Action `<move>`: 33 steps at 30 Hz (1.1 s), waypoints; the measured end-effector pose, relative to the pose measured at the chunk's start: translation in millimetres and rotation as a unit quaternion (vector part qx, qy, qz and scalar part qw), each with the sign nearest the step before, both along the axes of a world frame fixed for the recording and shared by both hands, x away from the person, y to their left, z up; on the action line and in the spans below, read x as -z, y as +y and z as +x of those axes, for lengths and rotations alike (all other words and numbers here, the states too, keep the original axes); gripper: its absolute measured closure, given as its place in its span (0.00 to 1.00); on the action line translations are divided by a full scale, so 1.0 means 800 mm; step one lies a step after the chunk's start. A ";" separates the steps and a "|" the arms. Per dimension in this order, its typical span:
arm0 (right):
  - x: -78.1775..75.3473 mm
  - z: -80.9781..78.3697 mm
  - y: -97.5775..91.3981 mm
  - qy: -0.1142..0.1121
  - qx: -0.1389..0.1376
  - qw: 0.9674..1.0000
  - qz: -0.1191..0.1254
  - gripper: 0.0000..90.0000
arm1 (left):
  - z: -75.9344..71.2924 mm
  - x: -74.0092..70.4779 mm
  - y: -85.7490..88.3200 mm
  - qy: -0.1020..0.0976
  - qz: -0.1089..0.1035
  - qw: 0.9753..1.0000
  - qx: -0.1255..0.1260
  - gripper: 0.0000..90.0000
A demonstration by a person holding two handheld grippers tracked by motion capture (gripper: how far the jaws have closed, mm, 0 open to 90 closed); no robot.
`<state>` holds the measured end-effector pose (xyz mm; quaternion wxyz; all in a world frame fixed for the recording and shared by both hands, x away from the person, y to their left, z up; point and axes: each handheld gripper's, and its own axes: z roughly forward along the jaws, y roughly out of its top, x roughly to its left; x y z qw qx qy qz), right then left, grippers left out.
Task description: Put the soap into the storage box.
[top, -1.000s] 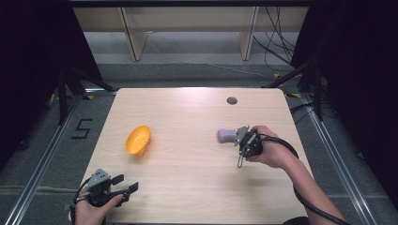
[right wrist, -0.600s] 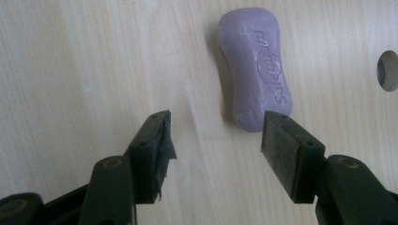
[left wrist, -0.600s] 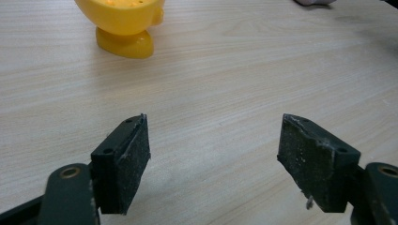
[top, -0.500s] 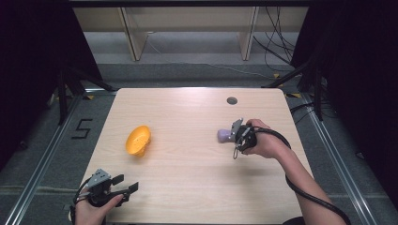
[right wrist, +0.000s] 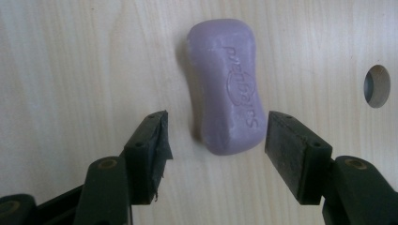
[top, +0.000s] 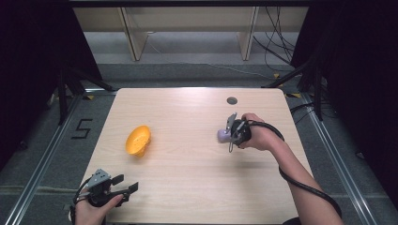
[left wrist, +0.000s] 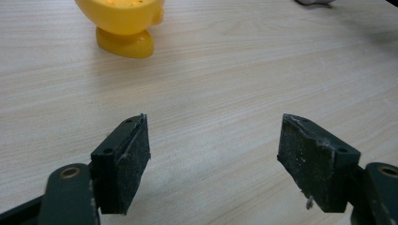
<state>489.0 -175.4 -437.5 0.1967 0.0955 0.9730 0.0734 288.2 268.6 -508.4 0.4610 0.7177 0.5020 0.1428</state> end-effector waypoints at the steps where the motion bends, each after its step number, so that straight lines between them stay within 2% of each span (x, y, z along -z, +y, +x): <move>1: 0.000 0.000 0.000 0.000 0.000 1.000 0.000 0.45 | 0.000 0.000 0.000 0.000 0.000 1.000 0.000 0.27; 2: -0.001 0.003 0.004 0.002 -0.001 1.000 -0.008 0.45 | 0.000 0.000 0.000 0.000 -0.001 1.000 0.000 0.27; 5: 0.001 0.008 0.010 0.002 0.002 1.000 -0.007 0.44 | 0.000 0.000 0.000 0.001 -0.001 1.000 0.000 0.27; 7: 0.002 0.013 0.012 0.002 -0.014 1.000 -0.010 0.44 | 0.000 0.000 0.000 0.001 -0.001 1.000 -0.001 0.27; 8: 0.003 0.014 0.013 0.005 0.000 1.000 -0.011 0.44 | 0.000 0.000 0.000 0.001 -0.001 1.000 0.000 0.27; 14: 0.011 0.024 0.016 0.014 0.006 1.000 -0.021 0.44 | 0.000 0.001 0.000 0.003 -0.002 1.000 0.002 0.27; 15: 0.012 0.027 0.017 0.012 -0.005 1.000 -0.024 0.44 | 0.000 0.001 0.000 0.003 -0.002 1.000 0.002 0.27; 16: 0.013 0.027 0.017 0.014 0.007 1.000 -0.023 0.44 | 0.000 0.001 0.000 0.004 -0.001 1.000 0.003 0.27; 18: 0.016 0.030 0.018 0.019 0.005 1.000 -0.023 0.43 | 0.000 0.001 0.000 0.004 -0.001 1.000 0.003 0.27; 19: 0.017 0.033 0.018 0.017 -0.007 1.000 -0.025 0.43 | 0.000 0.001 0.000 0.004 -0.001 1.000 0.003 0.27; 20: 0.018 0.033 0.018 0.018 0.002 0.999 -0.028 0.43 | 0.000 0.001 0.000 0.004 -0.002 1.000 0.003 0.27; 25: 0.021 0.038 0.019 0.023 0.003 0.999 -0.028 0.43 | 0.000 0.001 0.000 0.003 -0.002 1.000 0.002 0.27; 28: 0.023 0.042 0.020 0.027 -0.011 0.999 -0.033 0.43 | 0.000 0.001 0.000 0.003 -0.002 1.000 0.003 0.27; 29: 0.024 0.040 0.021 0.031 0.002 0.999 -0.032 0.43 | 0.000 0.001 0.000 0.003 -0.002 1.000 0.002 0.27; 30: 0.026 0.043 0.021 0.032 -0.009 0.999 -0.030 0.43 | 0.000 0.001 0.000 0.003 -0.002 1.000 0.003 0.27; 31: 0.027 0.042 0.022 0.036 0.001 0.999 -0.034 0.43 | 0.000 0.001 0.000 0.004 -0.002 1.000 0.005 0.27; 33: 0.028 0.044 0.023 0.037 -0.002 0.999 -0.038 0.43 | 0.000 0.001 0.000 0.003 -0.002 1.000 0.004 0.27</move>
